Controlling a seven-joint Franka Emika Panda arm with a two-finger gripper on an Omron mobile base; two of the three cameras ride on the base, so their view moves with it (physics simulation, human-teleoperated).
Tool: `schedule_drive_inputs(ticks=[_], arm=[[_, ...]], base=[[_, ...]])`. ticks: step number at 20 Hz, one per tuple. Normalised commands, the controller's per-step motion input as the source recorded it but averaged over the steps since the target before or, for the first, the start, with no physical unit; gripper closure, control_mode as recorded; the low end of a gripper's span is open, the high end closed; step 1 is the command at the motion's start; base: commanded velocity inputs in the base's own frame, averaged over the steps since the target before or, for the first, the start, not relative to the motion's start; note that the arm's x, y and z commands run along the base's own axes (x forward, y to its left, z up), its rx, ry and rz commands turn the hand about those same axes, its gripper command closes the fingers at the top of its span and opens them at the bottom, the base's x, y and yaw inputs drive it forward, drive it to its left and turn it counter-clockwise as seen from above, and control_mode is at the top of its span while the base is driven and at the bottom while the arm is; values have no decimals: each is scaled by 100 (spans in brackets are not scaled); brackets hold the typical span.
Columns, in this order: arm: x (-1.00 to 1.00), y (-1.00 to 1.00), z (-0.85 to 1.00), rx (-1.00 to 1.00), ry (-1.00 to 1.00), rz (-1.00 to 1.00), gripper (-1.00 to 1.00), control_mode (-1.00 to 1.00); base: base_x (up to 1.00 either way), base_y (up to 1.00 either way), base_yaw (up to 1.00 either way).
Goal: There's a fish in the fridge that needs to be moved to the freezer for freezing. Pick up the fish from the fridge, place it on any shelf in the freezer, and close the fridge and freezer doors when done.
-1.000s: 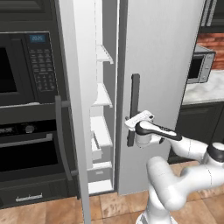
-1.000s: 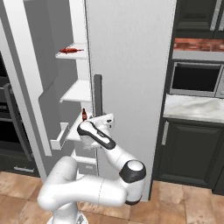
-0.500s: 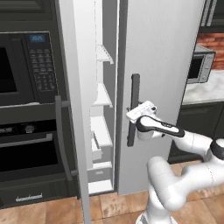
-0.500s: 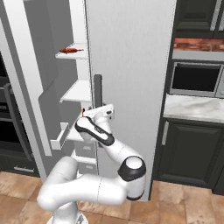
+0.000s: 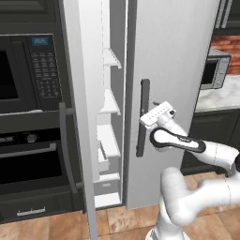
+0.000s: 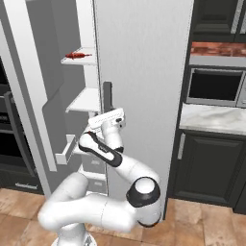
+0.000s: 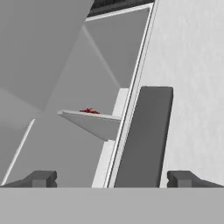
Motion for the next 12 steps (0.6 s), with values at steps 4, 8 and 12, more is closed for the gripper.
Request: schedule_drive_inputs(ticks=[4, 8, 12], arm=[[-93, -13, 89, 0, 2, -11, -100, -100], [-82, 0, 100, 0, 6, -4, -100, -100], [-75, 0, 100, 0, 18, 0, -100, -100]], base=[[0, 0, 0], [0, 0, 0], [0, 0, 0]])
